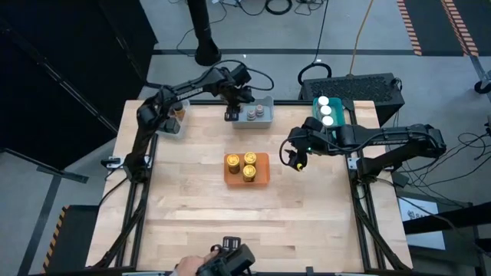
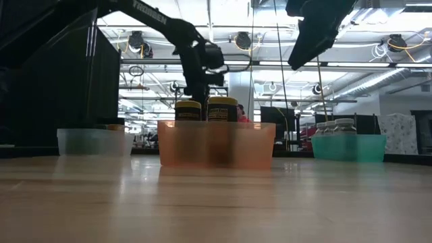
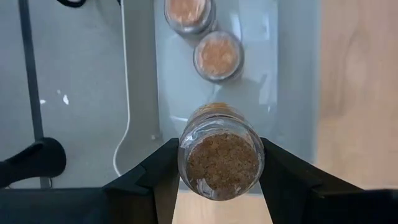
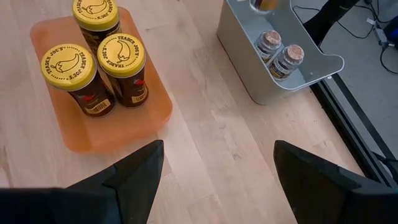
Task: Sort spices by type
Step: Put the brown seasoning bottle into the gray bin
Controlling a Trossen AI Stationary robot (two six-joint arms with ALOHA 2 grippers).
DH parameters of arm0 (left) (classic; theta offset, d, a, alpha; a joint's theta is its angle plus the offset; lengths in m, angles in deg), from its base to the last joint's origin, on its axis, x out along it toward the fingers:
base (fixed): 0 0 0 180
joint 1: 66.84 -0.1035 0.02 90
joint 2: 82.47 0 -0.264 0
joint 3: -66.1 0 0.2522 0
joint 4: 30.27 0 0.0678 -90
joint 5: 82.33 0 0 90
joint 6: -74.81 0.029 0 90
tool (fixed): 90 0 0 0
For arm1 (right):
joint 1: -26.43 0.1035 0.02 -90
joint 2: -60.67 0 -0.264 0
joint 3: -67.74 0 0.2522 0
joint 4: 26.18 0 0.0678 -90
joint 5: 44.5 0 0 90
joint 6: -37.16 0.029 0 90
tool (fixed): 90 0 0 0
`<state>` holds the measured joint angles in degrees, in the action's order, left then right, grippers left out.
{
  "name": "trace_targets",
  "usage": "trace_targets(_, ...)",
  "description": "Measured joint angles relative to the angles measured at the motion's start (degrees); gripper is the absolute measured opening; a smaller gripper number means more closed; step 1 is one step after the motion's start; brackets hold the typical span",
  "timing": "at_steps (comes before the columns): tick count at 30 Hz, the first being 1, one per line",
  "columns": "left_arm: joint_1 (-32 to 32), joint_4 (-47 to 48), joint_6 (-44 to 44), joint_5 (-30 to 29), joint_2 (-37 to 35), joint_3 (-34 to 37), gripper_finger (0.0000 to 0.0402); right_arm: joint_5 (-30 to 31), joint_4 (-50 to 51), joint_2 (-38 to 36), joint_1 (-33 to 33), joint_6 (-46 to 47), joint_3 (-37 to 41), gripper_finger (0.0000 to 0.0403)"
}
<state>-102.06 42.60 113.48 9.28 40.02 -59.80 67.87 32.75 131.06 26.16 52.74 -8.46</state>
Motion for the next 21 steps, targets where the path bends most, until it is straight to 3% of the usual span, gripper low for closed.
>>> trace_targets(13,0.38,-0.33,0.72,0.11,5.09,0.0,0.0184,0.02,-0.37,0.0,0.0,-0.22,0.0,0.0286)
trace_targets(21,1.09,-2.14,0.7,0.11,5.66,0.04,0.0242,0.02,-0.35,0.0,0.0,-0.83,0.0,0.0286)
